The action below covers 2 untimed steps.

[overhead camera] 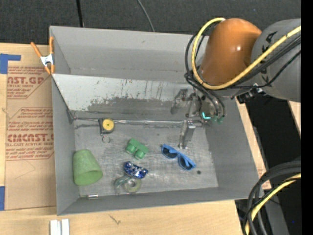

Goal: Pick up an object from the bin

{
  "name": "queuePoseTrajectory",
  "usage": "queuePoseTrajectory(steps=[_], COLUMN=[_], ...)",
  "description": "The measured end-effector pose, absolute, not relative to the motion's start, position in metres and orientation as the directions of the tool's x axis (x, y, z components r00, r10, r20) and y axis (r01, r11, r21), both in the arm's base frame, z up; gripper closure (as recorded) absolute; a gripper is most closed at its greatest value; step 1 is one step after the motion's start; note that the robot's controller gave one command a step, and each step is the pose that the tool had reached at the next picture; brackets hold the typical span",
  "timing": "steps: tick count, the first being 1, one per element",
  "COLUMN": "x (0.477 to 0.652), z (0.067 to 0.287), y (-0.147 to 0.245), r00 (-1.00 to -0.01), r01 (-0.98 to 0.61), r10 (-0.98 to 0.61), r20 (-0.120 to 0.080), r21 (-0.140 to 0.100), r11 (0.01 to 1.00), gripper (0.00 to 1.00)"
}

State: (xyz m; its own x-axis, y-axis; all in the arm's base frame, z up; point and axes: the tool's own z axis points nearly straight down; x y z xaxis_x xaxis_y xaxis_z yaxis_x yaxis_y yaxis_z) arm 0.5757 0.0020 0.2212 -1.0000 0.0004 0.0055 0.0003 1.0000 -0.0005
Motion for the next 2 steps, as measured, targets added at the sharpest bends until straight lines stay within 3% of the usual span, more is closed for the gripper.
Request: queuePoseTrajectory(steps=[1,2], x=[0.535,0.548], z=[0.134,0.07], y=[-0.033,-0.036], r00=[-0.99,-0.976], r01=[-0.142,-0.216], r10=[-0.142,-0.216], r20=[0.007,-0.013], r21=[0.001,-0.001], r11=[0.99,0.976], gripper=[0.0,0.0])
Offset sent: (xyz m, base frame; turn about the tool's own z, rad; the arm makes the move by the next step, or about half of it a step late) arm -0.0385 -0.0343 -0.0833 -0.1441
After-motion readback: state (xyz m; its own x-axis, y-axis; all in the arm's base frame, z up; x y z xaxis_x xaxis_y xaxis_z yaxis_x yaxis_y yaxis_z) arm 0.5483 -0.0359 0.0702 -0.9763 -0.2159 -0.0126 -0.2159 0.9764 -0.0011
